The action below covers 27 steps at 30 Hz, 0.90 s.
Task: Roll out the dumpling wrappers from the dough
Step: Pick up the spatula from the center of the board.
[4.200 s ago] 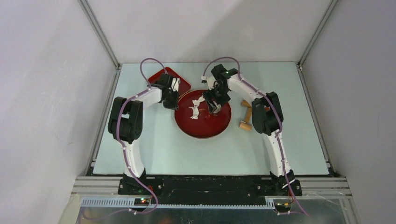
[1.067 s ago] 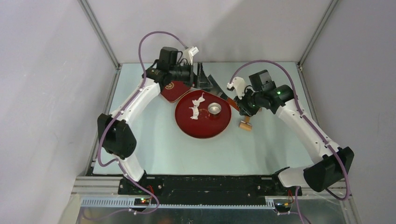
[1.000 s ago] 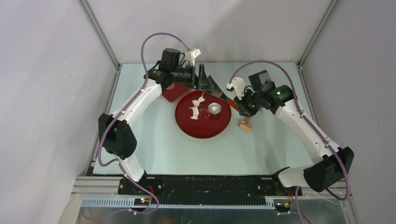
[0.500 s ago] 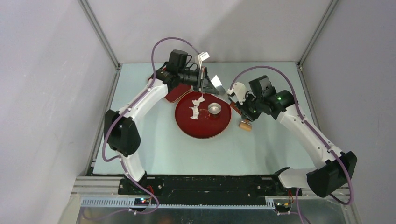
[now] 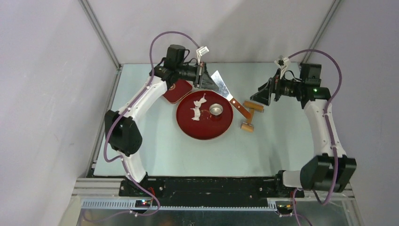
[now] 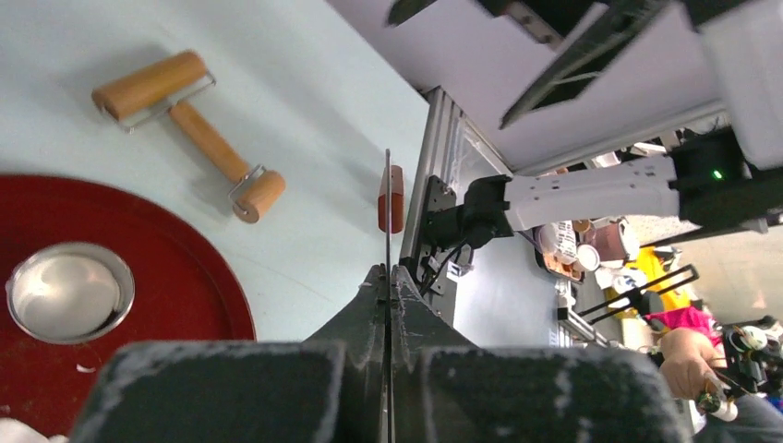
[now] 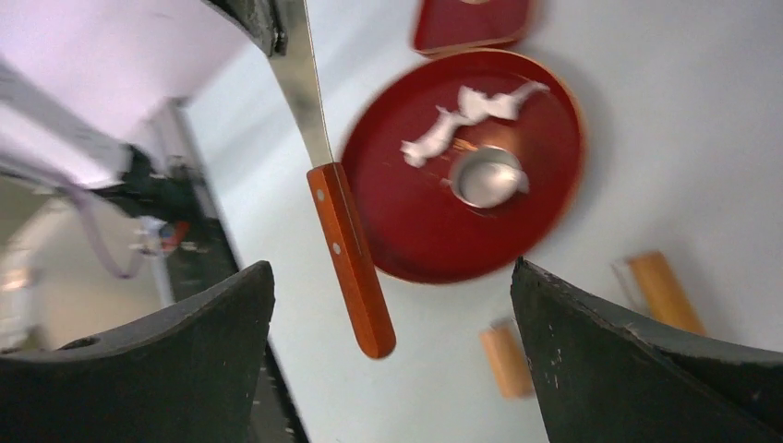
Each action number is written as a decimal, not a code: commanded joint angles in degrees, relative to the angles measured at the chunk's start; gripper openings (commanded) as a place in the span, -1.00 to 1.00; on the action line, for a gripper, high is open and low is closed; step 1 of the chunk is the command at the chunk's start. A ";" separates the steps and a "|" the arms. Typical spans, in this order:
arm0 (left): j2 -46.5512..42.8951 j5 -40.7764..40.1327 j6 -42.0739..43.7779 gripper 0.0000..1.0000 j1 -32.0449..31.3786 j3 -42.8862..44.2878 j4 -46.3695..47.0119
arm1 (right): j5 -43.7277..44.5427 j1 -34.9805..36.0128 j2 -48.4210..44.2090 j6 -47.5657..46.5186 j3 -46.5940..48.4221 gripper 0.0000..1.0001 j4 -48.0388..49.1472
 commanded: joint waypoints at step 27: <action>-13.63 3.53 -15.47 -1.00 0.27 -12.83 30.06 | -39.53 1.92 23.97 -39.00 10.36 0.89 -42.45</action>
